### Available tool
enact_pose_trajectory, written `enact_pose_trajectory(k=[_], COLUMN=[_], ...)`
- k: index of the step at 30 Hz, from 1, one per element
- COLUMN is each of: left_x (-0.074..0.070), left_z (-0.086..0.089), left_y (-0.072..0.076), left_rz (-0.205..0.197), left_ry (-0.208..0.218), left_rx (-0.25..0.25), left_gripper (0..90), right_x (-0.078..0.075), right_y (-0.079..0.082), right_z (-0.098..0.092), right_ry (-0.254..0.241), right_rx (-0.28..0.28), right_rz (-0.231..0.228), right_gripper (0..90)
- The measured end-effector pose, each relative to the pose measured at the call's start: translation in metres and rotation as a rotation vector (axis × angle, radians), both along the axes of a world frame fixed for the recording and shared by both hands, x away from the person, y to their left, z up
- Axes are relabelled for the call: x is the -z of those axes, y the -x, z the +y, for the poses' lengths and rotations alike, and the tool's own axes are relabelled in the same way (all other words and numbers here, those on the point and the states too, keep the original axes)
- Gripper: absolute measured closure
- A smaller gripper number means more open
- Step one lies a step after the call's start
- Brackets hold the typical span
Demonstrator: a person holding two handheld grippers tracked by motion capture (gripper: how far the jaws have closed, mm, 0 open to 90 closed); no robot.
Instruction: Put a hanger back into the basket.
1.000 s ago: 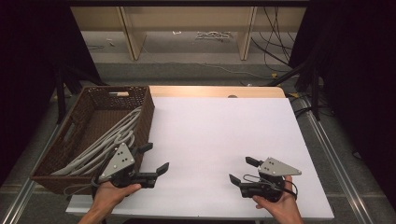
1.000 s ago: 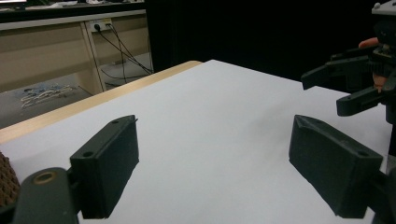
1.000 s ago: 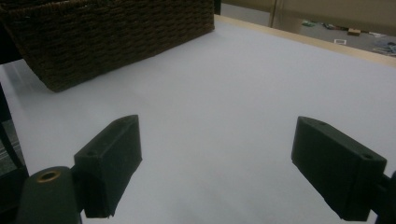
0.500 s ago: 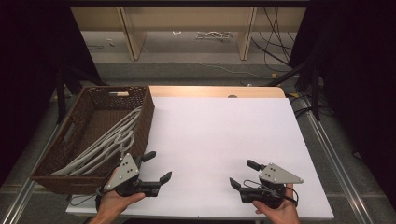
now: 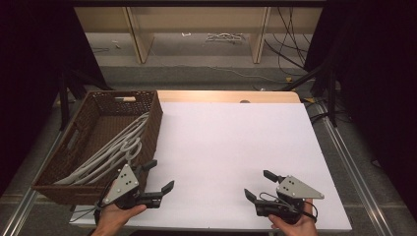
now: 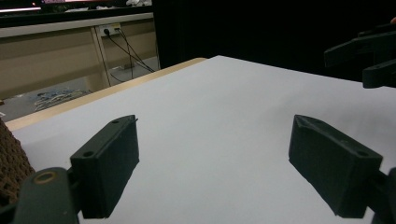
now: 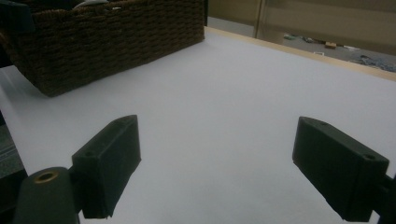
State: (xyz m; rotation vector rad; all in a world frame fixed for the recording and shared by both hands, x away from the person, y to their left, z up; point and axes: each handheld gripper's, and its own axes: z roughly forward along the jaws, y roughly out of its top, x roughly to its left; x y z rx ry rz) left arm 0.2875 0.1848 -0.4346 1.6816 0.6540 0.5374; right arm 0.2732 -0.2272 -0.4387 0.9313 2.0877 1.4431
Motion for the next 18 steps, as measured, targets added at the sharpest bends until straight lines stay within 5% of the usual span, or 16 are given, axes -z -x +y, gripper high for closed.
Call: enact_pose_trajectory(k=[18], left_x=[0.0009], left_z=[-0.0020], left_y=[-0.0010], left_rz=[0.008], left_ry=[0.009], left_rx=[-0.002], left_gripper=[16.3], right_x=[-0.0018], right_y=[-0.0001], right_z=[0.0008], right_ry=[0.017], right_rx=[-0.003], right_rz=[-0.024], right_gripper=[16.2])
